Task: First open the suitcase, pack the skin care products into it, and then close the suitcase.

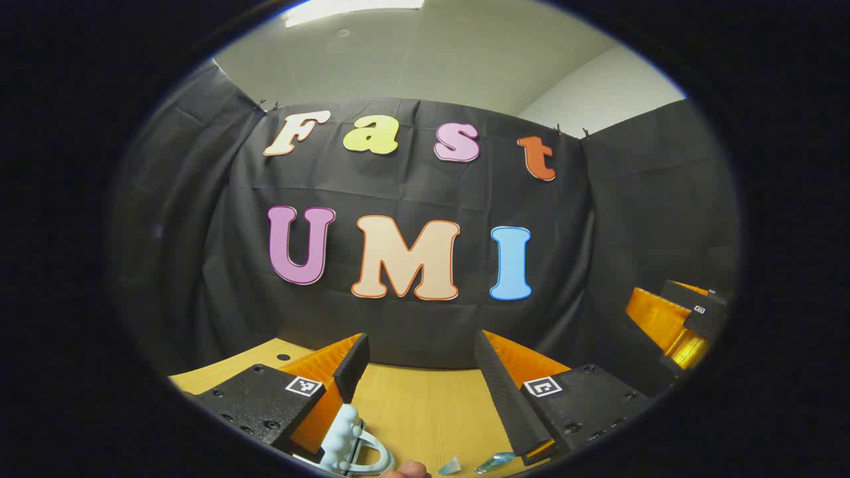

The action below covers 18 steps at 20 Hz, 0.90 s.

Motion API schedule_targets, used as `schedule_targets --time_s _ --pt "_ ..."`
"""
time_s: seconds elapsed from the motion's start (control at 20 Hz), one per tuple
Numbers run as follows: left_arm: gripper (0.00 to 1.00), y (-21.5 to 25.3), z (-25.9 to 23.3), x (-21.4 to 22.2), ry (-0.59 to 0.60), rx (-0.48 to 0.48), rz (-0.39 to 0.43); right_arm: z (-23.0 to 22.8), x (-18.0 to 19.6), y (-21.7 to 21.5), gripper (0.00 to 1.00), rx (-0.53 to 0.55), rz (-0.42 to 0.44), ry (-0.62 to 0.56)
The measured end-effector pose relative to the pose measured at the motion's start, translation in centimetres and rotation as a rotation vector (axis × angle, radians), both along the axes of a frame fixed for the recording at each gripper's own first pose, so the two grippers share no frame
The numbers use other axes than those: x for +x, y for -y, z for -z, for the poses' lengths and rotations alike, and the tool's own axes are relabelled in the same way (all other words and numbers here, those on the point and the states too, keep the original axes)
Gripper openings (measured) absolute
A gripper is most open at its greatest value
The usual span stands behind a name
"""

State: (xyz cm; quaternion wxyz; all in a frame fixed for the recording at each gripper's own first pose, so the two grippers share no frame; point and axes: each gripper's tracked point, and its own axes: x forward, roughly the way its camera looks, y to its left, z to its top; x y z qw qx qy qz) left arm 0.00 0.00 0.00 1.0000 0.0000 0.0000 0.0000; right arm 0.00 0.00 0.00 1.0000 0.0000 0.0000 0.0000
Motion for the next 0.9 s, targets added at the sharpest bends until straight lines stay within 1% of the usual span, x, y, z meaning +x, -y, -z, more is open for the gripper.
schedule_targets --time_s 0.25,0.35,0.4,0.45,0.6,0.65,0.7,0.8,0.9 --pt "0.94 -0.4 1.6 -0.4 -0.030 0.035 -0.021 1.3 0.6 0.3 1.00 0.020 -0.015 -0.021" --pt "0.94 -0.3 2.5 -0.4 -0.046 0.049 -0.025 2.0 0.7 0.2 0.99 0.025 -0.034 -0.031" --pt "0.92 -0.3 3.4 -0.5 -0.061 0.052 -0.030 2.4 0.8 0.4 0.99 0.022 -0.045 -0.037" --pt "0.94 -0.4 4.3 -0.6 -0.082 0.056 -0.038 2.8 0.8 0.5 0.99 0.022 -0.056 -0.043" --pt "0.94 -1.8 8.8 -1.2 -0.183 0.080 -0.106 4.4 0.9 0.9 0.99 0.036 -0.109 -0.071" --pt "0.94 -2.3 10.4 -1.6 -0.226 0.090 -0.129 5.1 1.0 1.2 0.97 0.043 -0.125 -0.085" --pt "0.94 -2.7 12.1 -1.9 -0.262 0.096 -0.143 5.5 1.2 1.5 0.99 0.045 -0.129 -0.091" --pt "0.95 -2.9 15.8 -2.6 -0.351 0.094 -0.145 6.5 1.7 2.8 0.99 0.036 -0.106 -0.116" --pt "0.95 -2.9 19.1 -2.9 -0.438 0.083 -0.117 6.6 2.0 3.4 0.99 0.031 -0.080 -0.119"
